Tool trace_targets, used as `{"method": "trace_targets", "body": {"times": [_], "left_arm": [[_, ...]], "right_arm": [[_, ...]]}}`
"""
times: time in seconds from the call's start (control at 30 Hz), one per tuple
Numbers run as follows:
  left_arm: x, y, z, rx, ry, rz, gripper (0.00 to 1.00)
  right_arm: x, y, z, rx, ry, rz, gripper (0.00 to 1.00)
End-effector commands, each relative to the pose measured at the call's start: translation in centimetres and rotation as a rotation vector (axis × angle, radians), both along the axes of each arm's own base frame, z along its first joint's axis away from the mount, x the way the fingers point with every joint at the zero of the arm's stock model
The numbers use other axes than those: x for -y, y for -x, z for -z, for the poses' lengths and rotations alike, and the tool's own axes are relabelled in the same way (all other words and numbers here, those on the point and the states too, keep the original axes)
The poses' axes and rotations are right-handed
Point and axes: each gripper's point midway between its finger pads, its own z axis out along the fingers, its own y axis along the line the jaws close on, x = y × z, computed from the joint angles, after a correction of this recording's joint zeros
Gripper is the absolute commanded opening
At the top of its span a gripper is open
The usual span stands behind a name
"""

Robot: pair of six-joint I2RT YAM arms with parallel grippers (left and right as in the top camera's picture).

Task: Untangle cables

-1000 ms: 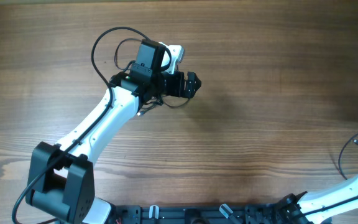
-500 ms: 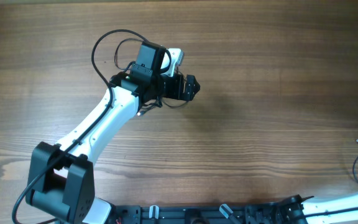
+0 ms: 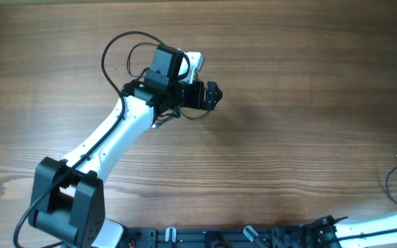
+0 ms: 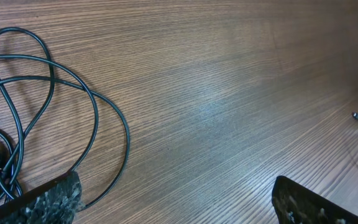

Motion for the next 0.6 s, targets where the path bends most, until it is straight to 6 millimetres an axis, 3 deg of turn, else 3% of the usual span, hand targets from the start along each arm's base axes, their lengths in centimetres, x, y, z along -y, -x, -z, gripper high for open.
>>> {"method": "trace_targets", "body": {"times": [0.0,0.17,0.27,0.4,0.57], "left_arm": [[0.4,0.0,-0.2,0.0,0.016,0.01,1.0],[0.5,-0.1,-0.3,0.01,0.018,0.012,1.0],[0.5,-0.2,-0.3,0.011,0.019,0.012,1.0],[0.5,-0.2,-0.3,0.011,0.019,0.012,1.0],[0.5,-0.2,-0.3,0.011,0.019,0.012,1.0]], "right_arm": [[-0.7,-3.3,-1.0,0.064,0.005,-0.069,1.0],[-2.9,-8.7,-3.8,0.083,0.092,-0.243,0.99],[-4.1,-10.7,-4.0,0.029,0.127,-0.315,1.0],[-5.6,-12.1,-4.9,-0.035,0.171,-0.356,1.0],[-6.4,-11.3,-10.6,-0.103,0.34,-0.324,1.0]]}}
